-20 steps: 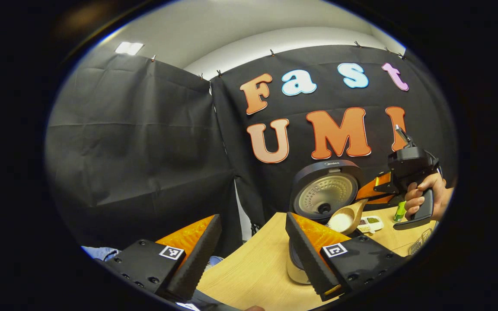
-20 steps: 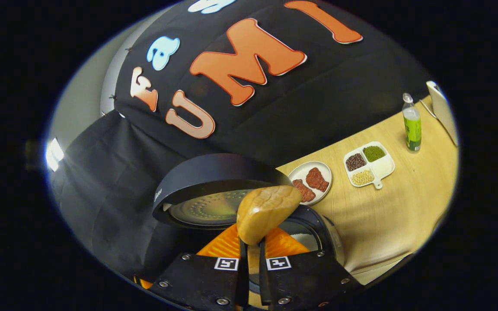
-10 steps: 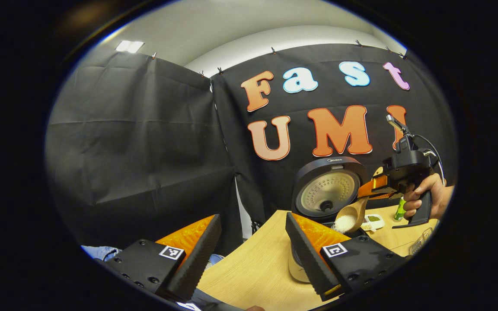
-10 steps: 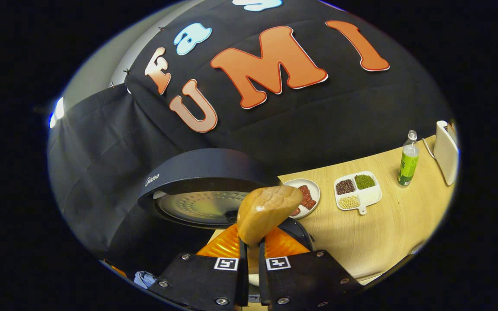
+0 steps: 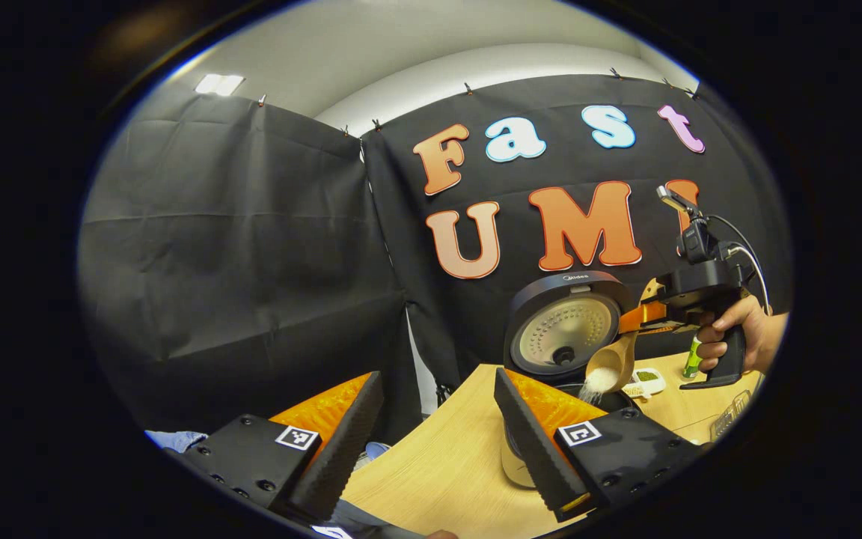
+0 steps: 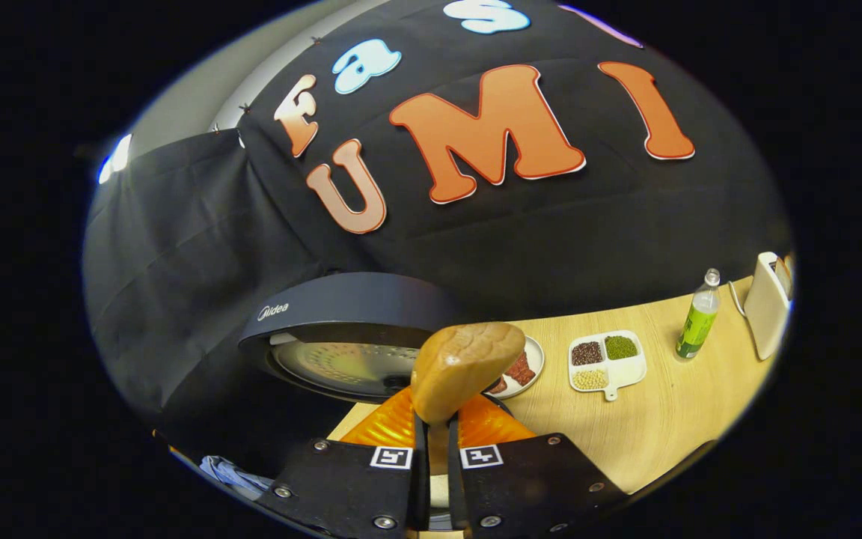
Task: Close the left gripper, press the button to open the rice cooker; take a wooden spoon from the chopstick holder with the right hand, scoop a spoonful of rice and pour it into the rice cooker, then put the wooden spoon back into the chopstick holder.
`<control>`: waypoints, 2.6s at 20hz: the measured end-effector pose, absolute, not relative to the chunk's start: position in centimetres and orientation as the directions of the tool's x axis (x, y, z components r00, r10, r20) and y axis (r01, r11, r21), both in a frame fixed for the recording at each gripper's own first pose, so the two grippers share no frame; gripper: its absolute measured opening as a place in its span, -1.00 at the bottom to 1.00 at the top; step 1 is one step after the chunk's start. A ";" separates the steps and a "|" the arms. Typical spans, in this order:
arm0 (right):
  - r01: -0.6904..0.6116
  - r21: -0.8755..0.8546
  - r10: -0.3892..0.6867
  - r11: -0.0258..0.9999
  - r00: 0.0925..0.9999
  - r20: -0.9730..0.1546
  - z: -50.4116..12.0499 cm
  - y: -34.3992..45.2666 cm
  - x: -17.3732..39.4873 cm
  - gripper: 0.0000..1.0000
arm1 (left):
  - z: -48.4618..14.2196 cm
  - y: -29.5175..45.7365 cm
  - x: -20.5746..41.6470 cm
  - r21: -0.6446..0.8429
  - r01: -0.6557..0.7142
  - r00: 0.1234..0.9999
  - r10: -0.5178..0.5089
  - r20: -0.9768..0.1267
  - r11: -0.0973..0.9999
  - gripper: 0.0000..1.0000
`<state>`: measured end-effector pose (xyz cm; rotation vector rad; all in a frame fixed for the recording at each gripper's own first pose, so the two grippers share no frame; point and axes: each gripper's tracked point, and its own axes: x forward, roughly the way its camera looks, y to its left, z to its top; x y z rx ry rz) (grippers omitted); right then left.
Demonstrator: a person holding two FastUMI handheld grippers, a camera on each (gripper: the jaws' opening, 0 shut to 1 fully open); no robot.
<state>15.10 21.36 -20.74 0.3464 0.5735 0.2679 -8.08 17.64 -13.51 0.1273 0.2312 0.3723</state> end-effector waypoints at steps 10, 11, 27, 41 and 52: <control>-0.262 0.243 0.349 0.934 0.816 -0.461 -20.1 23.7 14.3 -0.82 | -13.8 18.2 -8.6 0.161 -0.355 0.901 0.383 -0.206 0.921 1.00; -0.277 0.221 0.350 0.935 0.818 -0.457 -20.1 24.0 14.2 -0.82 | -13.8 18.2 -8.7 0.160 -0.355 0.900 0.383 -0.208 0.921 1.00; -0.479 -0.055 0.417 0.876 0.810 -0.412 -19.5 28.0 12.5 -0.82 | -15.6 19.3 -9.2 0.156 -0.367 0.886 0.396 -0.242 0.917 0.89; -0.282 0.326 0.412 0.902 0.787 -0.459 -19.7 20.5 11.3 -0.81 | -15.5 16.9 -8.6 0.180 -0.338 0.897 0.374 -0.237 0.924 1.00; 0.081 0.504 0.221 0.860 0.831 -0.510 -21.6 1.7 5.5 -0.82 | -15.4 10.3 -6.3 0.169 -0.221 0.936 0.258 -0.241 0.960 0.87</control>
